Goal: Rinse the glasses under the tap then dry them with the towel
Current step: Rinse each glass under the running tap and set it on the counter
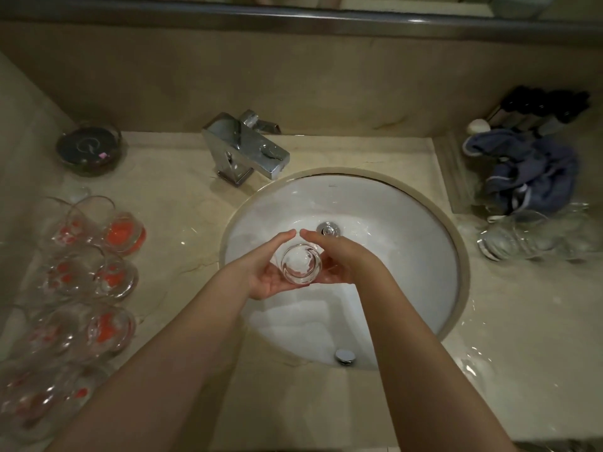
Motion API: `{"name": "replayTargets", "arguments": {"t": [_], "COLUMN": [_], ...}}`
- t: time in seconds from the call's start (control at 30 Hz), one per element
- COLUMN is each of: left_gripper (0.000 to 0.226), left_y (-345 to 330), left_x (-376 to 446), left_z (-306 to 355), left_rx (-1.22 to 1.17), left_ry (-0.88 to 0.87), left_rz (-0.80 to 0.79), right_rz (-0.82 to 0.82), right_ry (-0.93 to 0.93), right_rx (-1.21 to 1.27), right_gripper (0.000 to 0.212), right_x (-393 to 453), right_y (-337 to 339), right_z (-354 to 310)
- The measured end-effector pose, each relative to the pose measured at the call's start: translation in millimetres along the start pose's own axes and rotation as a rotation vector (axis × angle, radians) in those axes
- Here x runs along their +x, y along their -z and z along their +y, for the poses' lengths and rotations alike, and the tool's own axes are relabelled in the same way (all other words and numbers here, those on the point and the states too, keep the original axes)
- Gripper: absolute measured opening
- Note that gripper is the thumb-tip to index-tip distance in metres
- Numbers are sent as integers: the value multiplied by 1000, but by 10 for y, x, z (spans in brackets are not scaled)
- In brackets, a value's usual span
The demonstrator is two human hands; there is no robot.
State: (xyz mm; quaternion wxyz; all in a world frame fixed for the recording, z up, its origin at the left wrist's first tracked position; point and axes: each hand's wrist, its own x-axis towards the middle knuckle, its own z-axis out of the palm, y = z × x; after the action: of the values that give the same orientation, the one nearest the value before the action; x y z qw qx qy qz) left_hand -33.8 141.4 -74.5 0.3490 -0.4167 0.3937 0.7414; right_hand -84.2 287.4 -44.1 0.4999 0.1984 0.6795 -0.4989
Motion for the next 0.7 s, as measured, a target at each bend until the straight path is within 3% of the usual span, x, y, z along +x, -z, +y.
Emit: {"name": "replayTargets", "arguments": {"t": [0.23, 0.33, 0.43, 0.57, 0.7], "left_gripper": [60, 69, 72, 60, 77], "left_y": [-89, -123, -179, -336, -617], "left_x": [-42, -83, -185, -318, -421], "left_z": [-40, -48, -30, 12, -37], "left_rx": [68, 144, 259, 564, 749], "left_ry": [22, -38, -89, -267, -501], "left_rz": [10, 35, -55, -179, -211], "right_rz": [-15, 42, 51, 57, 155], "right_ry": [52, 132, 220, 393, 558], "right_rx": [133, 129, 192, 331, 361], "right_gripper": [38, 49, 45, 37, 39], "right_x": [-158, -201, -334, -590, -832], "right_y": [75, 113, 202, 372, 565], "right_z": [166, 270, 417, 638, 858]}}
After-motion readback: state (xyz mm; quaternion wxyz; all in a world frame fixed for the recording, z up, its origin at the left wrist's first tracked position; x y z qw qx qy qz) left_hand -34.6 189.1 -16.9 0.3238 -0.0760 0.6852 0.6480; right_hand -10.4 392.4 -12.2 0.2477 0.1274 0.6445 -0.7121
